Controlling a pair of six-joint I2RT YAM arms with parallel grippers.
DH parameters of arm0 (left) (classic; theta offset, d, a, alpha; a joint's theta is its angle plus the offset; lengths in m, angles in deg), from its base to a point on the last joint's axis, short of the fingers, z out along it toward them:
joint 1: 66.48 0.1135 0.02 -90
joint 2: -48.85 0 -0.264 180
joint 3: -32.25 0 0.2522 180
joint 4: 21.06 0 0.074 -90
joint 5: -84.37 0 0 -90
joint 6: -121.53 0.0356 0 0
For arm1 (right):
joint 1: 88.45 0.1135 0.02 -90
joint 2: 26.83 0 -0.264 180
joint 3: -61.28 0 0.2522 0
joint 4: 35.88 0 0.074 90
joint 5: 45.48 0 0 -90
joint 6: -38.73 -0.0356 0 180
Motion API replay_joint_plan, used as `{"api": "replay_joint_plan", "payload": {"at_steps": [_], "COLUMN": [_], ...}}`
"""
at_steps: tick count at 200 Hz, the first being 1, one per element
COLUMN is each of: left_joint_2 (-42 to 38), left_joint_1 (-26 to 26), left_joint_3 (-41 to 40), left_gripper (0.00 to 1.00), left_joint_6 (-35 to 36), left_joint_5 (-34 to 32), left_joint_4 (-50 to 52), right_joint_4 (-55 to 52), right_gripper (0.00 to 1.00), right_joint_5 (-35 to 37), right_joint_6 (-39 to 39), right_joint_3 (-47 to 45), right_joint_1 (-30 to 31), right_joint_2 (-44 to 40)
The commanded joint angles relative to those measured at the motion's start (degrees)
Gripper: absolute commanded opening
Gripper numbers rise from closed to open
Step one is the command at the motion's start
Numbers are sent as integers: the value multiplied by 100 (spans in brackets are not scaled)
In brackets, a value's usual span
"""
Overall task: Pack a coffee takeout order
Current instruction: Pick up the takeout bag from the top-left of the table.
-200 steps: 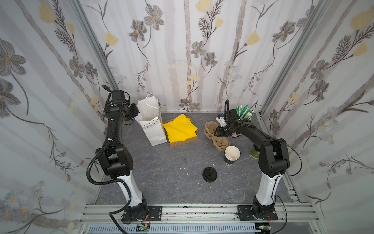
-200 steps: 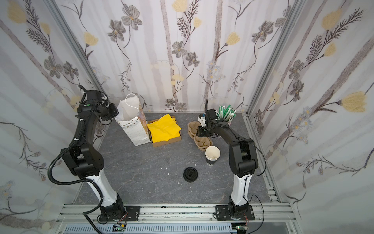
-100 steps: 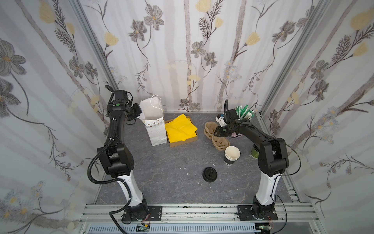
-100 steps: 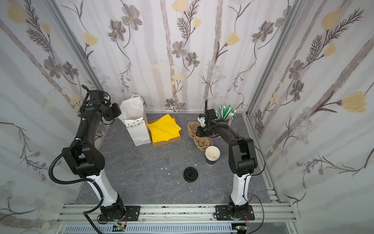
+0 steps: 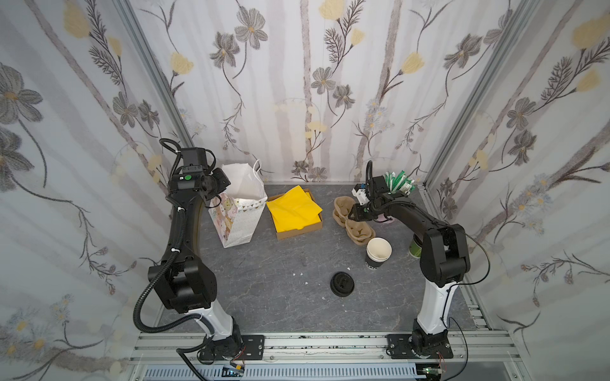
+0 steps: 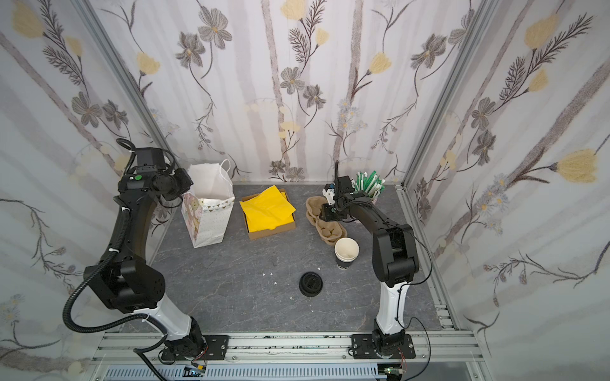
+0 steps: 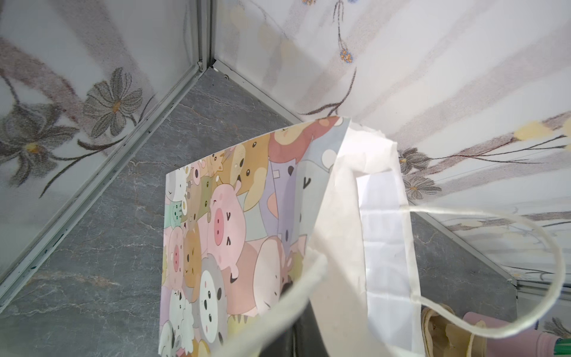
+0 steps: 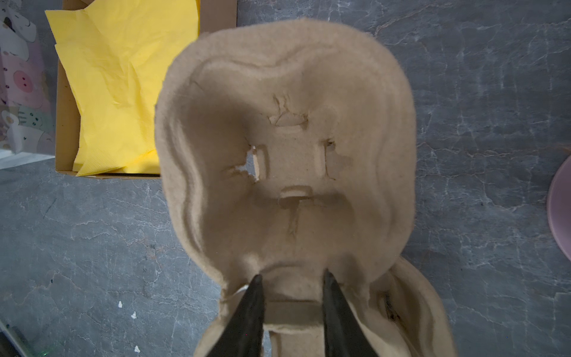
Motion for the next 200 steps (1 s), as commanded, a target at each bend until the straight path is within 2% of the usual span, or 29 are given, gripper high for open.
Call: {"api": "replay_joint_plan", "payload": {"at_steps": [1,45,84,146,200], "left_joint_2": [-504,-1343,-1957,-2415,-2849], "left_joint_1": [-19,-111,-111,-119,-137], "left_joint_3": [-309,-1062,-1397,-1703,-2012], "left_gripper": [0,0,0,0,0], "left_joint_6": [-349,-456,-238,-208,-294], "left_joint_5": [-326,-76,119,830,1356], "left_joint_4": [-8,-16,-15,-24,-25], "right_joint_4": [121,-48,-63,-244,-432], "right_gripper": [30,31,31,30,30], "right_joint_5": [63,519,699,1012,945], "right_joint_6": [-173,-33,-93,-11,20], "right_joint_3": [45,111,95,350,528], "right_joint_1": [3,-50,-48,-8,-6], "right_joint_2": [37,82,57,38,-68]}}
